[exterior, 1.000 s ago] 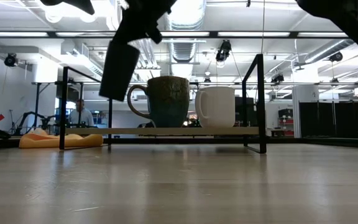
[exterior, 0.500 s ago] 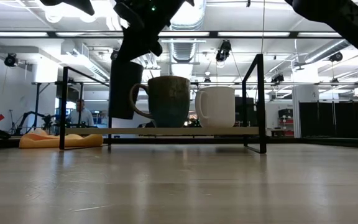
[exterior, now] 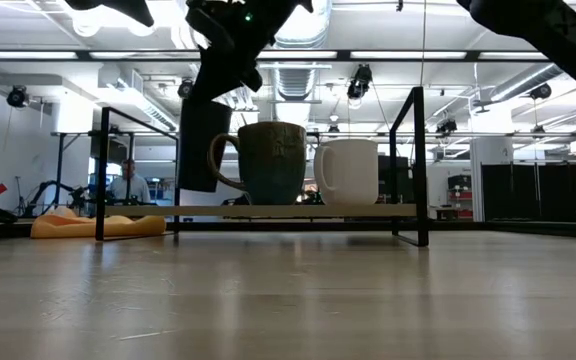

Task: Stack small to large cups/mugs on shelf
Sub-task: Put the black cup on the shelf

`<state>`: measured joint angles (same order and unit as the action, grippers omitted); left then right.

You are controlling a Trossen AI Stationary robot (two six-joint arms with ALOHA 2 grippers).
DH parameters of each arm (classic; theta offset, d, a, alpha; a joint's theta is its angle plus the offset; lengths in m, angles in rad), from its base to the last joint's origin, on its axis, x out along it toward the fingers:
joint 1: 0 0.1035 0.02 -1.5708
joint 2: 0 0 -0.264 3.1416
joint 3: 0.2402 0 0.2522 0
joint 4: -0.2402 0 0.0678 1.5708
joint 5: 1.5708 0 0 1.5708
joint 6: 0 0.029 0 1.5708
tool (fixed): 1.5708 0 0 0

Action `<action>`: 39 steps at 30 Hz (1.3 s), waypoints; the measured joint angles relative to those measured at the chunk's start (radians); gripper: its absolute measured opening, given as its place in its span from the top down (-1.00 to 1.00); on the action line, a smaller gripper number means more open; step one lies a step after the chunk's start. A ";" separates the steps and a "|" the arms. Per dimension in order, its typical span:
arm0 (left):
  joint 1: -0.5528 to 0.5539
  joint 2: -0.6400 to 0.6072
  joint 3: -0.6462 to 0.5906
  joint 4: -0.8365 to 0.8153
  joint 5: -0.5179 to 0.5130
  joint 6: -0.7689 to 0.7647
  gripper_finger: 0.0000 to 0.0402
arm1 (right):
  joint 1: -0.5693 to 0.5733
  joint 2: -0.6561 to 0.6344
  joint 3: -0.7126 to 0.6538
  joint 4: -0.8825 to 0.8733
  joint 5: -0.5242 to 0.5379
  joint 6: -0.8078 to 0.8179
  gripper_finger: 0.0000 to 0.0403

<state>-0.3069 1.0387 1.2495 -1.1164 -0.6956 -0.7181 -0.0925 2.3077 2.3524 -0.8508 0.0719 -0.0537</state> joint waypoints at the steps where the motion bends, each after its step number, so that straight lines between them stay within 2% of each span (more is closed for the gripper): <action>1: 0.000 0.003 0.000 0.000 0.000 0.000 1.00 | 0.000 0.000 0.000 0.007 0.000 -0.005 0.96; 6: 0.000 0.007 0.000 0.000 0.000 0.000 1.00 | -0.004 0.008 0.000 0.009 0.000 -0.057 0.96; 22: 0.000 0.013 0.000 0.001 0.001 -0.003 1.00 | -0.006 0.020 0.000 0.016 -0.024 -0.077 0.96; 27: 0.000 0.013 0.000 0.001 0.001 -0.003 1.00 | -0.007 0.020 0.000 0.016 -0.065 -0.061 0.95; 39: 0.000 0.013 0.000 0.001 0.001 -0.003 1.00 | -0.011 0.020 0.000 0.018 -0.072 -0.033 0.83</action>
<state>-0.3069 1.0515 1.2495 -1.1152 -0.6945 -0.7208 -0.1035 2.3280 2.3524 -0.8330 0.0002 -0.0864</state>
